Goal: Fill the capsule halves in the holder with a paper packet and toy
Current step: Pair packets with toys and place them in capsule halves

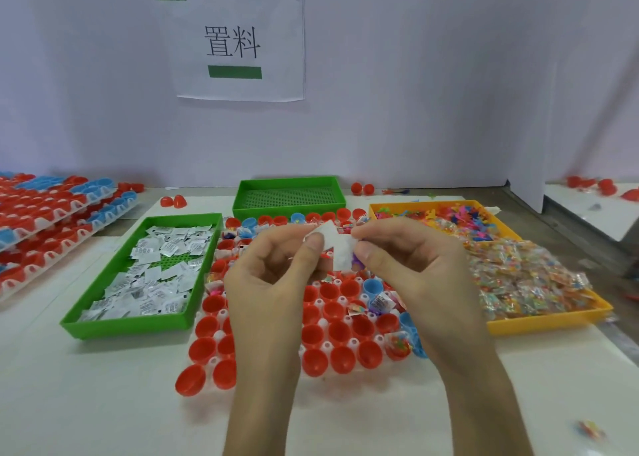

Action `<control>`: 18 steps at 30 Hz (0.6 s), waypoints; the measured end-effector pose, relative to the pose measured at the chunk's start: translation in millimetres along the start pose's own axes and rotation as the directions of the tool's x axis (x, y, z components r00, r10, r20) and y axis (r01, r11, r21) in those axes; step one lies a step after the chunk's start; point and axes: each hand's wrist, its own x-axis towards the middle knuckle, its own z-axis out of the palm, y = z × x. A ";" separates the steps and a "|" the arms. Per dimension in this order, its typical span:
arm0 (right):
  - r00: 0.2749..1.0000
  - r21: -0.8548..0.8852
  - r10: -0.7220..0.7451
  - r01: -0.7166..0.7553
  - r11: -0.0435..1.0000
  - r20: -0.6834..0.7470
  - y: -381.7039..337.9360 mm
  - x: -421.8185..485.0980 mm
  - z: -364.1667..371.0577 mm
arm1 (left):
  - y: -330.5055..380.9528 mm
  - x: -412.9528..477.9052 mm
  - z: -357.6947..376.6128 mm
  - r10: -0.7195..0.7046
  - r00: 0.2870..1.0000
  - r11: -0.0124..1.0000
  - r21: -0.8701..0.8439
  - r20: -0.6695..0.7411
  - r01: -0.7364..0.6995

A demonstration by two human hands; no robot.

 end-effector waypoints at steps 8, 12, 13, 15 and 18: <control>0.998 -0.023 0.035 -0.036 0.999 -0.059 4.7 -0.1 -11.6 | -5.2 45.4 -105.6 0.143 0.897 0.821 0.556 -0.417 0.128; 0.995 -0.036 0.065 -0.068 0.997 -0.082 8.9 2.2 -12.0 | -8.4 41.2 -111.1 0.055 0.943 0.601 0.765 -0.327 0.231; 0.994 -0.042 0.065 -0.069 0.997 -0.087 10.6 2.6 -10.5 | -6.2 35.9 -96.7 0.097 0.962 0.609 0.779 -0.256 0.146; 0.993 -0.065 0.051 -0.058 0.996 -0.107 13.6 2.3 -6.3 | -0.8 22.9 -60.3 0.093 0.994 0.725 0.689 -0.063 -0.024; 0.991 -0.111 0.026 -0.041 0.993 -0.133 16.0 0.6 -2.6 | 2.6 0.9 -14.6 -0.066 0.981 0.928 0.372 0.184 -0.007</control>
